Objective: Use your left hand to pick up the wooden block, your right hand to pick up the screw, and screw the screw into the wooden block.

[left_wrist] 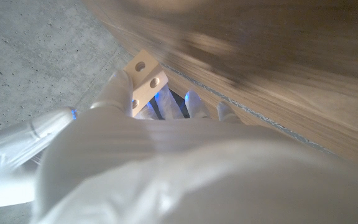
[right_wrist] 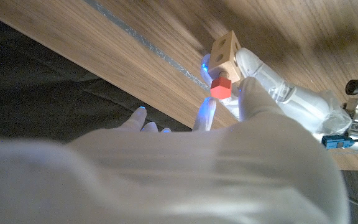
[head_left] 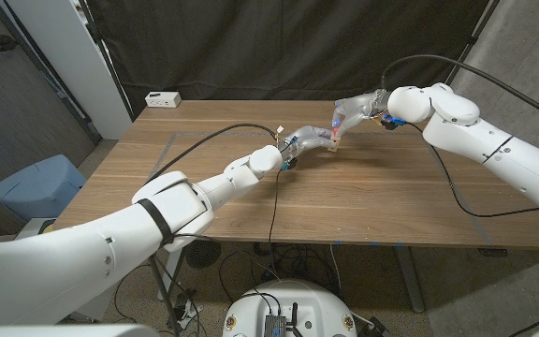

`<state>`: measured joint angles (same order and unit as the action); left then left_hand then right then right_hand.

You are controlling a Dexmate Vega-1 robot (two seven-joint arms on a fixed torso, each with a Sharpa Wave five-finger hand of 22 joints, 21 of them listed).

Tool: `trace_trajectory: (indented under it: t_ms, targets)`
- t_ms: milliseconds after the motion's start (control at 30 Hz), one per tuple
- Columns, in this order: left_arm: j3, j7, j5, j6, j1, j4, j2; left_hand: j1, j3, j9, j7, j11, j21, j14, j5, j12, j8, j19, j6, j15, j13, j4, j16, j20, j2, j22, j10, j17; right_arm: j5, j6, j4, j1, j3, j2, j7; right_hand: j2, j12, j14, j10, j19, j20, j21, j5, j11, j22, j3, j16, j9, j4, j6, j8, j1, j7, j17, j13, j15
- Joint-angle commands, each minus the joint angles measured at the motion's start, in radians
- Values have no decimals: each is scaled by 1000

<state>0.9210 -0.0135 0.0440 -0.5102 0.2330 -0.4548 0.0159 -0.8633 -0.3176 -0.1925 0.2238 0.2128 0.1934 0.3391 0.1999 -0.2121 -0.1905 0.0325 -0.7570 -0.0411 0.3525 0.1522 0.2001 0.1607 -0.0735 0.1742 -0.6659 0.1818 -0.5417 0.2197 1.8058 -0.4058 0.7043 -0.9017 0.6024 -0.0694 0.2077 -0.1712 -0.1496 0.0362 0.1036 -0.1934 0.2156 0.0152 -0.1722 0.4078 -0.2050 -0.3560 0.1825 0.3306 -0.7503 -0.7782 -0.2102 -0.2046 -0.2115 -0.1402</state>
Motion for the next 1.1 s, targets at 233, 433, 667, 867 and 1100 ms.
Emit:
trace_trajectory:
  t_ms: [233,433,667,867,1100]
  targets:
    - [12,-4,10,-5,-16,32,-13,-4,-6,-6,0,-2,3,5,3,-3,-8,2,-8,-40,0,-1,-1,2,-6,4,5,-1,-23,-13,-39,-12,5,19,-69,0,16,20,45,33,-4,-13,-16,-33,-1,24,-15,30,-8,86,-10,-49,-5,2,1,31]
    - [16,-6,12,-4,-20,38,-15,-4,-6,-6,0,-2,3,5,3,-3,-8,2,-7,-41,0,0,0,2,-4,4,4,-1,-29,-9,-41,-19,4,24,-93,-3,19,38,66,48,-7,-15,-23,-49,-1,27,-19,42,-10,123,-17,-62,-4,3,3,42]
    - [18,-5,16,-2,-23,44,-19,-3,-5,-6,0,-1,3,5,3,-4,-8,1,-8,-40,0,-1,0,3,-5,4,4,-1,-34,-7,-42,-21,5,26,-103,-4,23,52,90,57,-8,-15,-27,-61,-1,28,-22,43,-12,159,-31,-72,-5,4,4,49]
    - [20,-4,18,-3,-21,42,-17,-3,-6,-6,0,-2,3,5,3,-3,-7,1,-5,-39,0,-1,0,4,-5,4,7,-1,-35,-5,-36,-31,1,25,-122,-5,26,68,115,70,-12,-16,-30,-67,-2,27,-25,41,-15,203,-52,-78,-5,4,5,58]
    - [19,-4,18,-8,-17,34,-13,-3,-6,-6,-1,-1,3,6,3,-4,-8,2,-6,-39,-1,-1,0,3,-5,4,5,-1,-40,3,-31,-37,0,26,-131,-6,28,82,139,79,-12,-15,-33,-85,-2,25,-27,36,-18,248,-74,-83,-4,4,6,69]
